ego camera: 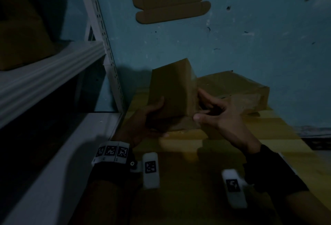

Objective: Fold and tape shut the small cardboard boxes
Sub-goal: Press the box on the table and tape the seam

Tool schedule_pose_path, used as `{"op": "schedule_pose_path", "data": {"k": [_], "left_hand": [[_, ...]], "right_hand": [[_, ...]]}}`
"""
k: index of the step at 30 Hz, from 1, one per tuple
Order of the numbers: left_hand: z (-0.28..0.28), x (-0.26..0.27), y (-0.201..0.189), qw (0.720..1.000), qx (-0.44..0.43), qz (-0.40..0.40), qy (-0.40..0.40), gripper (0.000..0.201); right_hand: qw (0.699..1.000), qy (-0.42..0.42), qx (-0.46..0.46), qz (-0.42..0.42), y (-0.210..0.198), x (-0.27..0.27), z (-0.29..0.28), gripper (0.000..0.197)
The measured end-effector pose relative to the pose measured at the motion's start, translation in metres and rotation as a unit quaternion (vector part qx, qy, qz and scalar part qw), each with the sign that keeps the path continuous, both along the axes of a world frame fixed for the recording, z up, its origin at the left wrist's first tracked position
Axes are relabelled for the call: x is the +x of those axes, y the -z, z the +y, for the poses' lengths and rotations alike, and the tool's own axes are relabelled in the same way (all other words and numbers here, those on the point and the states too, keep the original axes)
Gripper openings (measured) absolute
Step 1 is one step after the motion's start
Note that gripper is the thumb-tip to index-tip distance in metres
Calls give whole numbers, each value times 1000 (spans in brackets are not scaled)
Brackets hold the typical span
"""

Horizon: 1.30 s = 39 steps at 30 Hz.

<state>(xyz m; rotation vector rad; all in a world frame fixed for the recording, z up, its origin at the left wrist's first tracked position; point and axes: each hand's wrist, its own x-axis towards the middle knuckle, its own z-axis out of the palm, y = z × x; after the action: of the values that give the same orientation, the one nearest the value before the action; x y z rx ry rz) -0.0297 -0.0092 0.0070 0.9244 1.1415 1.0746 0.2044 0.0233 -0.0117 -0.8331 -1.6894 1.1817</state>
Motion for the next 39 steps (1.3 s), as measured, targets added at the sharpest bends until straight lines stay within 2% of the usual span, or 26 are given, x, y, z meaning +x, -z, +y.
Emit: {"op": "schedule_pose_path", "data": {"k": [2,3,7,11,21,26,32,34,37,39], "left_hand": [[1,-2,2,1000,-5,-8,13,50],[1,-1,2,1000,-1,-8,19,46],[0,0,5,1000,9,-6,22,29],[1,-1,9,1000,-4,-16,26,29],[0,-4,10,996,24,-68,44,30],[4,-6,14,997,39,-51,45,40],[7,-3,12,997,61,-22,40,33],[7,0,9,994,96,26,37,43],[10,1,10,983,167,77,-1,67],[12,-3,13,975,196,99,-23,97]], "right_hand": [[999,6,-37,32,-1,0,2,97],[998,7,-53,34,-3,0,3,100],[997,15,-76,18,-5,0,5,102],[996,13,-83,21,-3,0,5,107],[996,-27,-61,58,-4,4,7,103],[997,-32,-35,58,-2,6,8,101],[998,-22,-20,53,6,1,13,92],[999,-19,-4,51,6,-2,12,91],[998,-25,18,64,3,-2,10,86],[995,-42,28,86,1,-1,8,85]]}}
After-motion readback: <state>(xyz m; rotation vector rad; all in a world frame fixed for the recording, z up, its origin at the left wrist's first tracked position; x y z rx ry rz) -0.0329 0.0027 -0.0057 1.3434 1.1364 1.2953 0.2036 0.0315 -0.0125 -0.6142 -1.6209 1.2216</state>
